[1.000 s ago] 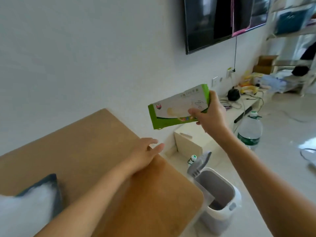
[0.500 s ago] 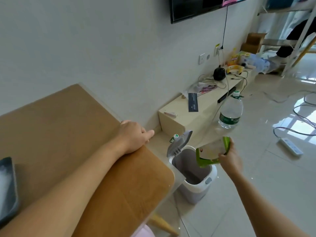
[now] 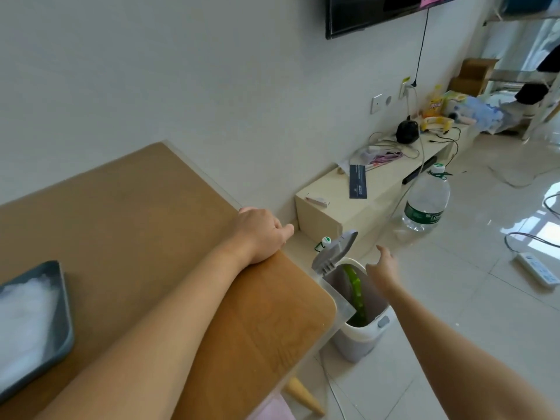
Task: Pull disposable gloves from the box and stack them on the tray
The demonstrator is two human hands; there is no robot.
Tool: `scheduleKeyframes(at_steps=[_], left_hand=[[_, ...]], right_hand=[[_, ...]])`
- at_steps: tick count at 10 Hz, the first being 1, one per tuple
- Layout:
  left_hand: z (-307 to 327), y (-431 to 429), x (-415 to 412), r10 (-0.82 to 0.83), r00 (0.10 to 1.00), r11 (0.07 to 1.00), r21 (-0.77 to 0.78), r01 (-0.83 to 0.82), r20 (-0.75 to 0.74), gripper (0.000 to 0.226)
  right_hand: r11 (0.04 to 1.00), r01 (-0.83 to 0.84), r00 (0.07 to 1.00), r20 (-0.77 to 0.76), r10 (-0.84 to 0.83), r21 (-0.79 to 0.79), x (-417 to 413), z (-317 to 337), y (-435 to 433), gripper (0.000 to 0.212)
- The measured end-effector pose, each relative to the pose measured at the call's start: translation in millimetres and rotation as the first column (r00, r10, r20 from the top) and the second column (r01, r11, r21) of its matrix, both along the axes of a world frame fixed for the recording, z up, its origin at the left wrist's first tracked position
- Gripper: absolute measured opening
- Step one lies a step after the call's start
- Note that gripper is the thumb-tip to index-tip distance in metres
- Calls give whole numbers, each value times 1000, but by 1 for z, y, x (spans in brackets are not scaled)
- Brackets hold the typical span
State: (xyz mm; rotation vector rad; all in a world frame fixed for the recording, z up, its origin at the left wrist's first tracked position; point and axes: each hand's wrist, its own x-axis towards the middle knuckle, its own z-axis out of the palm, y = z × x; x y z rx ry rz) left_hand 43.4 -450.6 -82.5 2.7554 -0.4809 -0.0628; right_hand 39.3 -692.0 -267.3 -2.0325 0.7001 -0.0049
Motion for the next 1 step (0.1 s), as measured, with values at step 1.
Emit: scheduleKeyframes(at_steps=[1], left_hand=[[0, -2, -3, 60, 998, 998, 3, -60, -8, 47]], right_hand=[[999, 43, 993, 111, -43, 0, 7, 40, 7, 57]])
